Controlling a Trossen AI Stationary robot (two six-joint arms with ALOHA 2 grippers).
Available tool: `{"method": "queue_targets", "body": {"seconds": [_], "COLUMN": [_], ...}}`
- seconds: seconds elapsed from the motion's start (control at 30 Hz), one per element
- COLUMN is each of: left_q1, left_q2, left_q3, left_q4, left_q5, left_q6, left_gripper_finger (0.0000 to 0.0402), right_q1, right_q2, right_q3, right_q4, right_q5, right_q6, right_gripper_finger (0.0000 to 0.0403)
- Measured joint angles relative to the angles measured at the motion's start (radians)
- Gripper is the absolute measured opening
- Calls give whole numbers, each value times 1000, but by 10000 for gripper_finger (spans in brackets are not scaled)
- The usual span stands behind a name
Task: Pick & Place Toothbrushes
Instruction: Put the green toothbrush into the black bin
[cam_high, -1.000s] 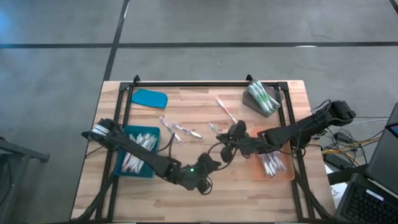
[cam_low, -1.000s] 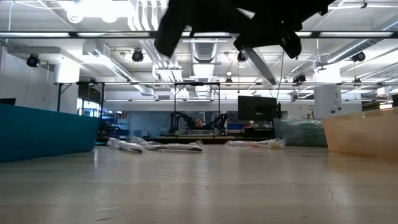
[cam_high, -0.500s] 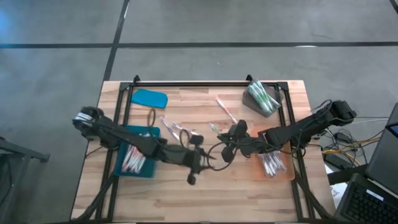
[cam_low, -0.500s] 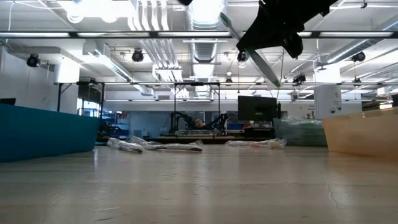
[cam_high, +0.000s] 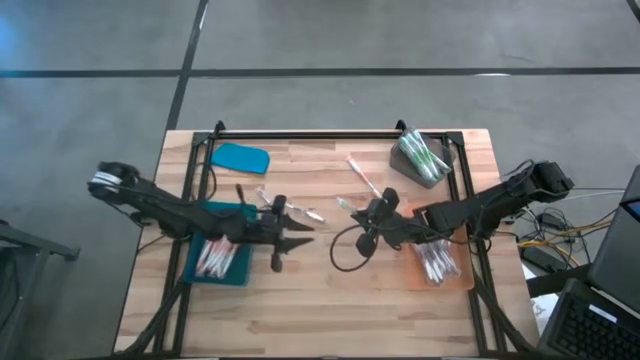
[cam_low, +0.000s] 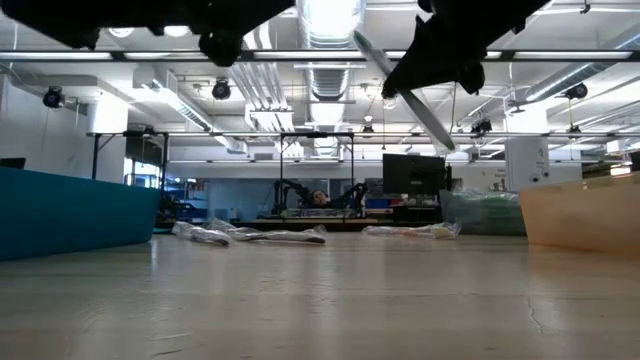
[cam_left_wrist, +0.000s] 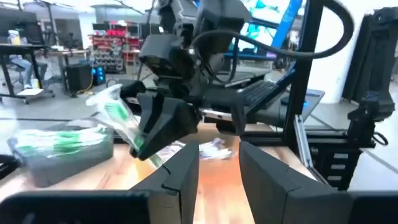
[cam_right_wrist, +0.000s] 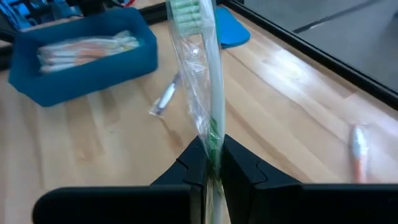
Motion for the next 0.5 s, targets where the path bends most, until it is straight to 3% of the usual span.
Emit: {"method": "queue_targets", "body": {"seconds": [0.17,0.5], "left_q1": [3,3], "left_q2": [-63,-112], "left_q3": [-86,-122], "left_q4": [24,21], "left_q5": [-27,-36], "left_q6": [-8,-8], "left_gripper_finger": [117,118], "right_q1": [-56,-236], "right_q2": [-11,-57], "right_q3": [6,143], "right_q4": [-65,-534], "right_q5": [-1,-12], "right_q6": [3,27], "right_gripper_finger": [23,23]}}
